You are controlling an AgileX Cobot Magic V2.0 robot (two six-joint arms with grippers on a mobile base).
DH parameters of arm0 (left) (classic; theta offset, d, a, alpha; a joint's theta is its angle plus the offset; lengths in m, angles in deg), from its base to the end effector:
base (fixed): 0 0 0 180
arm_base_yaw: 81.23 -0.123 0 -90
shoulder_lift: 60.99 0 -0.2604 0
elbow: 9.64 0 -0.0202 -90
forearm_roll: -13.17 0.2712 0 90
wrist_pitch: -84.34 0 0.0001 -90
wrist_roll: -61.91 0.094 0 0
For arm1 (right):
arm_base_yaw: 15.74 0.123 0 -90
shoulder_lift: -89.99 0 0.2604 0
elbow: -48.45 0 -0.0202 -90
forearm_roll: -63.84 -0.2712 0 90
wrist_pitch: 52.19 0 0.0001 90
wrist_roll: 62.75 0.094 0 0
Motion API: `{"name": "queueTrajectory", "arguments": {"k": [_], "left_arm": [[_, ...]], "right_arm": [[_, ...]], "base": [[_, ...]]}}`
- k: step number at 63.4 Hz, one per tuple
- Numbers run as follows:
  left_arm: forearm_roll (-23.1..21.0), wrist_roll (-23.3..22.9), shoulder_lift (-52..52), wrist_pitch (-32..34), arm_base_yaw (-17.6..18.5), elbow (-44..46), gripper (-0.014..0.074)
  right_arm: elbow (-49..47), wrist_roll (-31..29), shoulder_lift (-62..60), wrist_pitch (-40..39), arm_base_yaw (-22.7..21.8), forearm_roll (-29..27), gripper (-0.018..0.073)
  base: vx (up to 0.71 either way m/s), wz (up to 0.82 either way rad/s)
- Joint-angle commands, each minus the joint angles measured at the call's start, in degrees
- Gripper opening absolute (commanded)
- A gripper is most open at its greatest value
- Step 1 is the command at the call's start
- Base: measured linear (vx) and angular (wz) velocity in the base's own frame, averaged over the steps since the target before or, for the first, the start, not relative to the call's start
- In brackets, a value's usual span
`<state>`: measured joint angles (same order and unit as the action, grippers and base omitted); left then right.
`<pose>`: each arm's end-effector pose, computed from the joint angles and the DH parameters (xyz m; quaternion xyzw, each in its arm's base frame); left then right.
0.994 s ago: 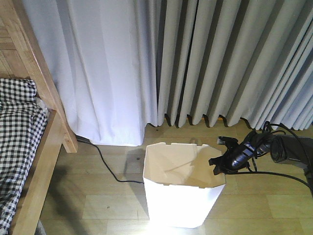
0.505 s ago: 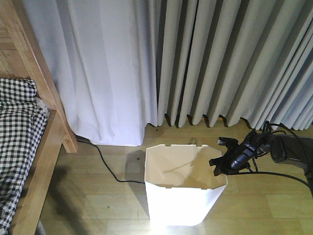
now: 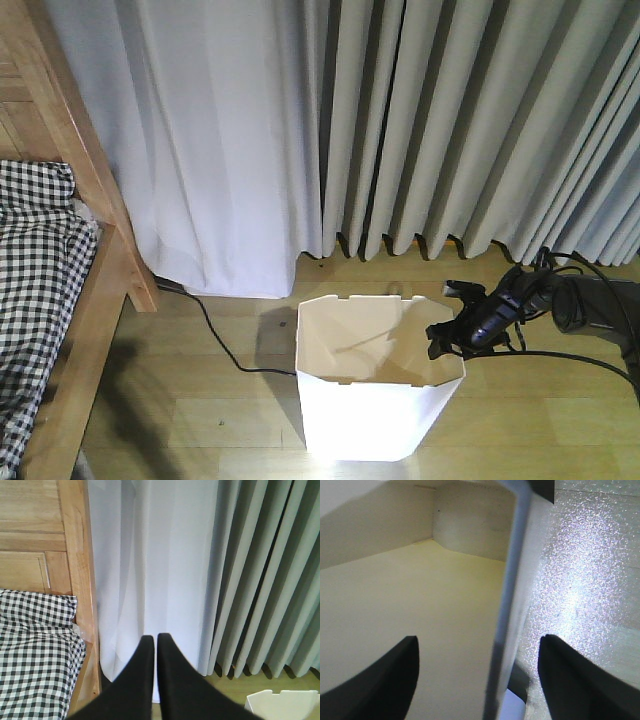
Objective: Move trash bin to bedside with robot
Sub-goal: 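Open the right gripper and lift it off the bin rim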
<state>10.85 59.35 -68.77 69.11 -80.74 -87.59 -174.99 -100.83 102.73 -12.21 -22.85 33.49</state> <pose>0.1032 -0.0019 0.1806 -0.0256 0.7709 -0.0335 0.6356 0.4024 -0.0194 -0.2458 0.0511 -0.9841 -0.1698 0.0139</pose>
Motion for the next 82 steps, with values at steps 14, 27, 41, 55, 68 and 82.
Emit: {"name": "queueTrajectory", "arguments": {"k": [14, 27, 41, 55, 68, 82], "left_arm": [[-0.25, -0.32, 0.81, 3.96, 0.35, -1.07, -0.0006], [-0.25, -0.32, 0.81, 3.96, 0.35, -1.07, -0.0006], [-0.25, -0.32, 0.81, 3.96, 0.35, -1.07, -0.0006], [-0.25, -0.32, 0.81, 3.96, 0.35, -1.07, -0.0006], [-0.25, -0.32, 0.81, 3.96, 0.35, -1.07, -0.0006], [-0.25, -0.32, 0.81, 3.96, 0.35, -1.07, -0.0006]], "right_arm": [[-0.62, 4.32, -5.2, 4.53, -1.56, -2.9, 0.05], [12.85, 1.8, -12.8, -1.66, -2.21, -4.22, 0.05], [40.2, -7.18, -30.22, -25.01, -2.01, -9.18, 0.05], [56.91, -13.84, -47.64, -32.86, -2.01, -8.75, 0.05], [66.09, -17.72, -65.56, -32.87, -2.01, -8.51, 0.05], [71.57, -18.62, -86.49, -32.48, -2.01, -8.91, 0.05]], "base": [[0.0, 0.0], [0.0, 0.0], [0.0, 0.0], [0.0, 0.0], [0.0, 0.0], [0.0, 0.0]]}}
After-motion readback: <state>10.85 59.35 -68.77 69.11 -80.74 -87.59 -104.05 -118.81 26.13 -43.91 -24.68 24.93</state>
